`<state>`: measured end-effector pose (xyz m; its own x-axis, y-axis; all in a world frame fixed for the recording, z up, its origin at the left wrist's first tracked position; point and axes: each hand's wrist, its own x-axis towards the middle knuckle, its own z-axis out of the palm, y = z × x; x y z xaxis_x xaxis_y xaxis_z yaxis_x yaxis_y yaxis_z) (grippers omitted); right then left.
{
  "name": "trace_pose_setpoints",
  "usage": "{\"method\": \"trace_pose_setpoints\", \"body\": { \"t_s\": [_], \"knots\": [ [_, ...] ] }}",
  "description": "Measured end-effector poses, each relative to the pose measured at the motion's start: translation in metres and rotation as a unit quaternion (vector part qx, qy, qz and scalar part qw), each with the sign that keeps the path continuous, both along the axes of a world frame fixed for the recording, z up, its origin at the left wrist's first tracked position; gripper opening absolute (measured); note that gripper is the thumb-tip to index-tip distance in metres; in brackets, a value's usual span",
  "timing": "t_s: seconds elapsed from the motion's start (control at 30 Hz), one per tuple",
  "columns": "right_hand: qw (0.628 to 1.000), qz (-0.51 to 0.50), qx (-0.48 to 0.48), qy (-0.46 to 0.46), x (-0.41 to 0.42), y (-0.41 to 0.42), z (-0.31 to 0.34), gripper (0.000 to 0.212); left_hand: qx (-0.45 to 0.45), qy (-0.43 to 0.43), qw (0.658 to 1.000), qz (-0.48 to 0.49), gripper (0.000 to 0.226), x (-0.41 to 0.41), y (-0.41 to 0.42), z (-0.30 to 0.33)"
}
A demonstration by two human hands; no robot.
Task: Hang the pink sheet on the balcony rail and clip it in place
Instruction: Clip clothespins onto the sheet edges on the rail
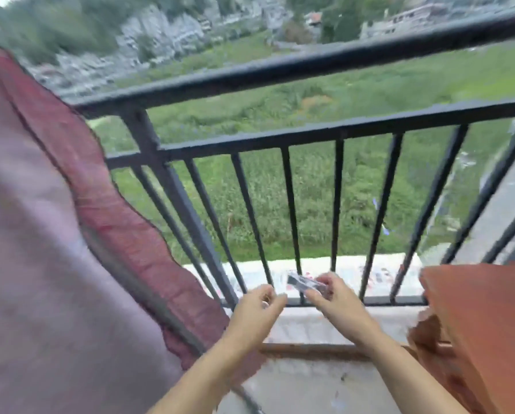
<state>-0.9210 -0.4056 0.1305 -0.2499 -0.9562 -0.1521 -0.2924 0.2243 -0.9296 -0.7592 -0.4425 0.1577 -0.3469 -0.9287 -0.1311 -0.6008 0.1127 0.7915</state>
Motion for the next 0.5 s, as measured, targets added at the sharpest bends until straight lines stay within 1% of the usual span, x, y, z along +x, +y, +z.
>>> {"method": "trace_pose_setpoints", "body": {
  "t_s": [0.1,0.13,0.2,0.27,0.3,0.37,0.4,0.43,0.47,0.5],
  "knots": [
    [0.992,0.034,-0.066,-0.098,0.046,-0.023,0.043,0.007,-0.101,0.025,0.995,-0.007,0.029,0.049,0.000,0.057],
    [0.988,0.044,-0.081,-0.127,0.061,-0.029,0.058,0.006,-0.148,0.033,0.988,-0.018,0.028,0.066,0.001,0.081],
    [0.979,0.067,-0.109,-0.161,0.088,-0.037,0.090,0.007,-0.270,0.024,0.962,-0.040,0.025,0.100,0.004,0.131],
    [0.971,0.100,-0.147,-0.162,0.109,-0.041,0.118,0.008,-0.387,0.001,0.921,-0.036,0.020,0.133,0.002,0.180],
    [0.967,0.114,-0.168,-0.155,0.120,-0.043,0.133,0.009,-0.452,-0.010,0.892,-0.024,0.017,0.151,0.000,0.204],
    [0.959,0.122,-0.209,-0.144,0.137,-0.044,0.163,0.009,-0.572,-0.043,0.819,0.003,0.014,0.181,-0.006,0.253],
    [0.955,0.117,-0.234,-0.138,0.142,-0.044,0.179,0.009,-0.618,-0.060,0.784,0.009,0.015,0.192,-0.010,0.276],
    [0.950,0.108,-0.261,-0.135,0.147,-0.043,0.196,0.009,-0.650,-0.082,0.756,0.008,0.017,0.199,-0.015,0.298],
    [0.944,0.097,-0.287,-0.128,0.149,-0.042,0.212,0.007,-0.659,-0.111,0.744,0.001,0.023,0.203,-0.021,0.318],
    [0.937,0.087,-0.314,-0.124,0.150,-0.040,0.227,0.007,-0.647,-0.150,0.748,-0.007,0.032,0.205,-0.029,0.337]
  ]
}}
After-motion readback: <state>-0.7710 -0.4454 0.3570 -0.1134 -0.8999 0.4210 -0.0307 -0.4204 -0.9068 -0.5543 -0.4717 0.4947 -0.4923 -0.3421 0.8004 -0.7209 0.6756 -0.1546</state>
